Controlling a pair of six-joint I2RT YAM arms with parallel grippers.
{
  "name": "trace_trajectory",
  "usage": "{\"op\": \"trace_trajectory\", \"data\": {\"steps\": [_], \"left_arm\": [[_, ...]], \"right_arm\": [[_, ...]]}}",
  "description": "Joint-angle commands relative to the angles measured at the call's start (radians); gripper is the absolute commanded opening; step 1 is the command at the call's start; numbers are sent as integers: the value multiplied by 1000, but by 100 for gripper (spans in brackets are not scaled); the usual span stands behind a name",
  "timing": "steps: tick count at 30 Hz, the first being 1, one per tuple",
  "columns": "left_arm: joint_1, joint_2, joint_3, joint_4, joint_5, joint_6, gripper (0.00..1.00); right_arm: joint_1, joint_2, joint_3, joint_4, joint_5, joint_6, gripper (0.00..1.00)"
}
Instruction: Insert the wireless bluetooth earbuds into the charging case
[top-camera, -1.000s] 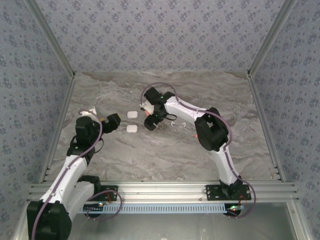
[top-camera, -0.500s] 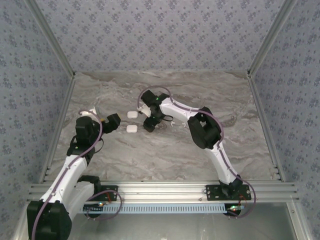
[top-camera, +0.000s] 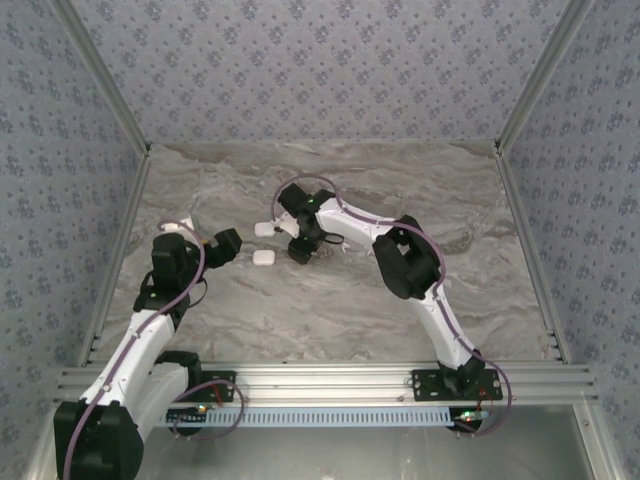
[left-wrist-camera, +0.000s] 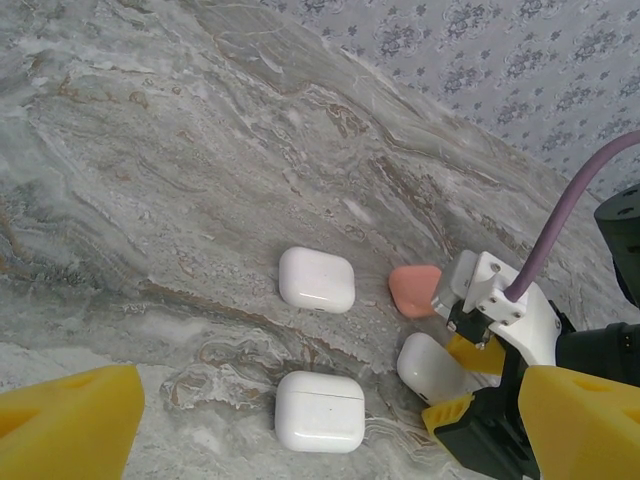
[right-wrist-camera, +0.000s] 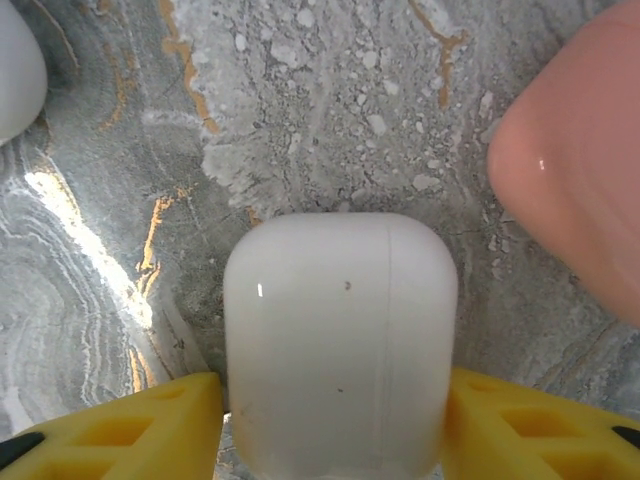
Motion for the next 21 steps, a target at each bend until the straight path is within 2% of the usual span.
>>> {"op": "trace_trajectory", "data": {"steps": [1, 3, 8, 17, 21], "left_arm": [[8, 8, 27, -3, -5, 13, 96], [10, 7, 28, -1, 1, 12, 96], [8, 14, 42, 13, 57, 17, 94], [5, 131, 118, 135, 366, -23, 88], [-32, 187, 188, 158, 485, -36, 88]], "right_arm": [[-5, -16, -40, -37, 11, -22, 52], [-6, -30, -59, -10, 9, -17, 46], [-14, -138, -142, 83, 10, -9, 43], [-51, -574, -505, 358, 19, -15, 40], [-48, -774, -658, 441, 45, -47, 40]]}}
